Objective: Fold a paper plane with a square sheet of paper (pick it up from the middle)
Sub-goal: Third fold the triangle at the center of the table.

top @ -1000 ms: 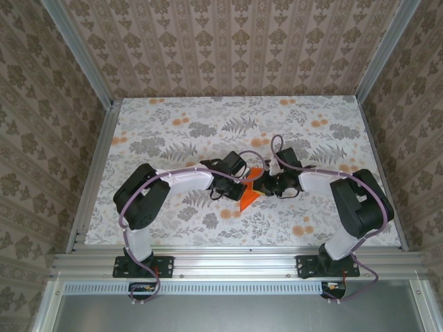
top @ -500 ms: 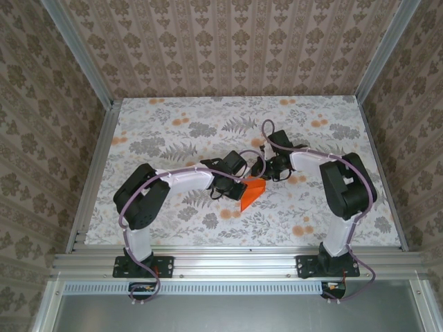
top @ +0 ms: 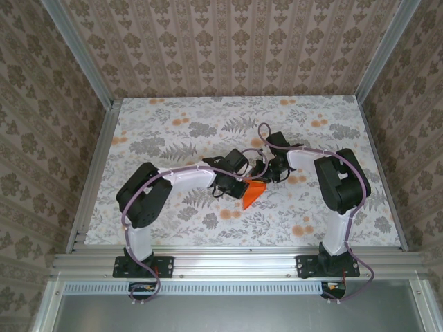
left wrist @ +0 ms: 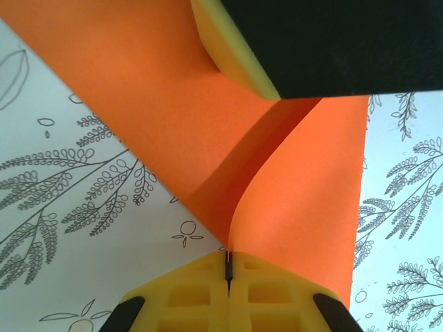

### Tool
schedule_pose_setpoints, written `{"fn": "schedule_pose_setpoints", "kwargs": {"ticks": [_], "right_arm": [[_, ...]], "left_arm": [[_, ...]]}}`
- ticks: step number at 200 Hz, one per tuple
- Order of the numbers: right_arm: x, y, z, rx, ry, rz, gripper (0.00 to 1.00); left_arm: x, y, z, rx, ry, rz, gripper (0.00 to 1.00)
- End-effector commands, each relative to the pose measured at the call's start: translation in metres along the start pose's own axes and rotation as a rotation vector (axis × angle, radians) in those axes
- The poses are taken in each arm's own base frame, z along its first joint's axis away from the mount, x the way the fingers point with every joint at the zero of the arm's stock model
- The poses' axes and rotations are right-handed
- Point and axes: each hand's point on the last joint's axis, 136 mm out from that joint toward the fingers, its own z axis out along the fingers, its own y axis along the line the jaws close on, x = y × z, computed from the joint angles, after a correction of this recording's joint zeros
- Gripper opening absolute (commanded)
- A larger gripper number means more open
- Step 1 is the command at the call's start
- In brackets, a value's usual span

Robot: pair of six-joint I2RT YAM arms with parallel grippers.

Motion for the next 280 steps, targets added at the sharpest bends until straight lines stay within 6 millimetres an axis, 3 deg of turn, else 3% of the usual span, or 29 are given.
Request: {"fn": "schedule_pose_setpoints", "kwargs": {"ticks": [1, 53, 88, 107, 124, 149, 226, 254, 280], "right_arm": [[0.008, -0.003, 0.004, 0.015, 0.047, -0.001, 0.1], [0.002, 0.01, -0.011, -0.006, 0.017, -0.019, 0.11], [-0.007, 0.019, -0.053, -0.027, -0.108, -0.006, 0.13], [0.0, 0.024, -0.063, -0.089, -0.144, 0.026, 0.13], [0.014, 0.029, -0.058, -0.16, -0.117, 0.054, 0.13], [0.026, 0.017, -0.046, -0.165, -0.102, 0.099, 0.11], [0.045, -0.04, -0.009, 0.006, -0.042, 0.172, 0.1], [0.055, -0.046, -0.013, 0.037, -0.031, 0.183, 0.1], [0.058, -0.039, -0.026, 0.032, -0.043, 0.177, 0.1]], "left_arm": [[0.005, -0.003, 0.005, 0.011, 0.038, 0.025, 0.0], [0.008, -0.001, 0.007, 0.007, 0.045, 0.022, 0.0], [0.004, -0.005, 0.002, 0.014, 0.033, 0.025, 0.0], [0.0, -0.008, -0.001, 0.018, 0.021, 0.028, 0.0], [-0.001, -0.008, 0.0, 0.018, 0.02, 0.029, 0.0], [0.0, -0.01, 0.0, 0.023, 0.023, 0.034, 0.0], [0.004, -0.009, 0.003, 0.016, 0.039, 0.034, 0.01], [0.005, -0.009, 0.004, 0.013, 0.045, 0.036, 0.01], [0.006, -0.009, 0.005, 0.012, 0.047, 0.036, 0.01]]}}
